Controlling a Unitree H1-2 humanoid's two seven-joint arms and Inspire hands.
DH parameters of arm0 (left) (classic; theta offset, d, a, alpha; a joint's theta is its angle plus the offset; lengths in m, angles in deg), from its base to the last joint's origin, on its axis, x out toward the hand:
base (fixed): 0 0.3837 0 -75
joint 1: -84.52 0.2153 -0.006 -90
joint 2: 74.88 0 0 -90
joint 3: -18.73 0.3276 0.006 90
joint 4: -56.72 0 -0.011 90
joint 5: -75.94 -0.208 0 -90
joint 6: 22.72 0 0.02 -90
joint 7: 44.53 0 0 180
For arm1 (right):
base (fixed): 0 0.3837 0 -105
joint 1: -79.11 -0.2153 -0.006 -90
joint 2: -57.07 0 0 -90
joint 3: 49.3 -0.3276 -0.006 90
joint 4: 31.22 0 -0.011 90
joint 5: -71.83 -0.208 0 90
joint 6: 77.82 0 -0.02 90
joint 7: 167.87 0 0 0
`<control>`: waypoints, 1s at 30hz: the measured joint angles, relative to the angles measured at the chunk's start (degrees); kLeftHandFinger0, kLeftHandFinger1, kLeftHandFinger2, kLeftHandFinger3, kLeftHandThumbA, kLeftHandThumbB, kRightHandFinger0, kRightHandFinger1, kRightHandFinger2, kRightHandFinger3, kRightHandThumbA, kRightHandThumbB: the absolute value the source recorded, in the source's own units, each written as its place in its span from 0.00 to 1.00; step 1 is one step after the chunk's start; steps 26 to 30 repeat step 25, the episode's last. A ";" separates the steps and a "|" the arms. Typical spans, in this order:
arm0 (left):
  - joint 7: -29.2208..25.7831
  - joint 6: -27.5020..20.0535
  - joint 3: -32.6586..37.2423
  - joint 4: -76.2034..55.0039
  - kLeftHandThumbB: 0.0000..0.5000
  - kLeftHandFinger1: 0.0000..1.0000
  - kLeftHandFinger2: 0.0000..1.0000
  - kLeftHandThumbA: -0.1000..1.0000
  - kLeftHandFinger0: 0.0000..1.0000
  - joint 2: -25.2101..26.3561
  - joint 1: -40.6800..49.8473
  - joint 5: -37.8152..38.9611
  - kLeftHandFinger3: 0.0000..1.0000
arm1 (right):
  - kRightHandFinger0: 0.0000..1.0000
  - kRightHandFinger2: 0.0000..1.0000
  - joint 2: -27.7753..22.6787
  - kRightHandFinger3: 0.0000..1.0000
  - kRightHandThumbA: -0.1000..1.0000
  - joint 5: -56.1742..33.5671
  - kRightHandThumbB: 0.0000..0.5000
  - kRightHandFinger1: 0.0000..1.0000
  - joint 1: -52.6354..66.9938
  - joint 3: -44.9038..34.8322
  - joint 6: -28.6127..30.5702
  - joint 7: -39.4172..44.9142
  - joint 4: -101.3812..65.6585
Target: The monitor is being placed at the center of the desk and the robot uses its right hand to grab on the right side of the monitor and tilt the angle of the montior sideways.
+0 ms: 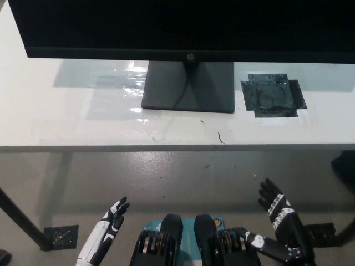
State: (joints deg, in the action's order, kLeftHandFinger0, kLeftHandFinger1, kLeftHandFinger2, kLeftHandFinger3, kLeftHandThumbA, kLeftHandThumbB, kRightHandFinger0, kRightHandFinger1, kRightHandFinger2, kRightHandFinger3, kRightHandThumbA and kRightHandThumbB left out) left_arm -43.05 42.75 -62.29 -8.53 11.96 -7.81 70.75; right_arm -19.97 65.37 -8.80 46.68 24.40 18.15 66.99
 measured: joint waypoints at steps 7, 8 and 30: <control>-0.01 0.00 0.01 0.00 0.47 1.00 1.00 1.00 1.00 0.01 0.10 -0.06 1.00 | 0.99 1.00 -2.96 1.00 1.00 7.12 0.78 1.00 -2.81 6.58 1.96 -8.31 8.55; -0.01 0.00 0.02 0.00 0.47 1.00 1.00 1.00 1.00 0.01 0.10 -0.11 1.00 | 0.99 1.00 -3.28 1.00 1.00 7.87 0.78 1.00 -3.16 7.27 2.29 -9.30 9.33; -0.10 -0.03 0.06 -0.70 0.46 1.00 1.00 1.00 1.00 0.20 0.04 -1.10 1.00 | 0.98 1.00 -7.13 1.00 1.00 18.29 0.82 1.00 -7.80 17.99 7.46 -27.86 15.20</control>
